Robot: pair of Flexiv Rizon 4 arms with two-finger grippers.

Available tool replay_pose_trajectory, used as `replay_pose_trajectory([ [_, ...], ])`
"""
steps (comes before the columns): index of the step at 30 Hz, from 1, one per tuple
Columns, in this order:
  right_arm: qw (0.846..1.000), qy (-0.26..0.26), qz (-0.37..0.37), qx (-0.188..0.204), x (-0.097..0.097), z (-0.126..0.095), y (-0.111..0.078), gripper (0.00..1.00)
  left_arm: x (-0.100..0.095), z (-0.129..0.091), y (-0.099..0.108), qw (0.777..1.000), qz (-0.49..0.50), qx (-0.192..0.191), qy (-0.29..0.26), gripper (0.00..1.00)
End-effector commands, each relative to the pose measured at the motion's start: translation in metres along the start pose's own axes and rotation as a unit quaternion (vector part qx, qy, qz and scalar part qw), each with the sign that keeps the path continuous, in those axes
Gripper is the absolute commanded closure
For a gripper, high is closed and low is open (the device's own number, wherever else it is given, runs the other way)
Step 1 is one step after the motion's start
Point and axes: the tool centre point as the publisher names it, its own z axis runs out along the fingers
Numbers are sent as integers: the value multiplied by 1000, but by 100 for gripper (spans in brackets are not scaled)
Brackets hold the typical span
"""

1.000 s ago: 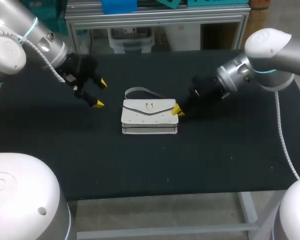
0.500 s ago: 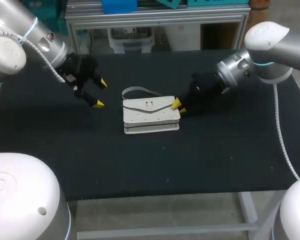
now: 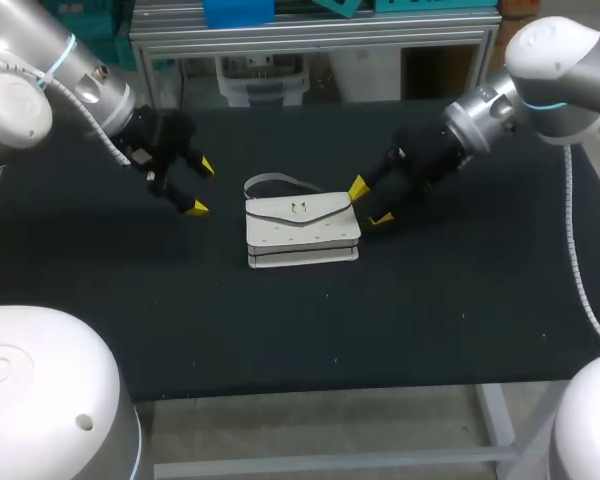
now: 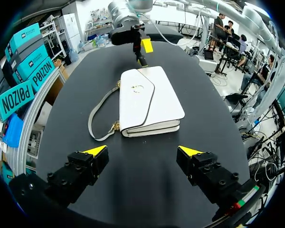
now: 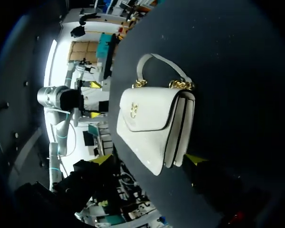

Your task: Pick up the bag, open it, inspect its contents, close it, and place it on the opposite side

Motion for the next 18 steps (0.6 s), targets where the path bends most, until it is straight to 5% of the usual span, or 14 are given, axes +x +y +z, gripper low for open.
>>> replay_pose_trajectory([
  [1, 999, -49, -11, 4, 19, -17, -14, 0, 0, 1, 1, 1000, 0, 1, -1, 0],
  [18, 965, -207, -107, 121, 33, -35, -6, 0, 0, 1, 1, 1000, 0, 1, -1, 0],
])
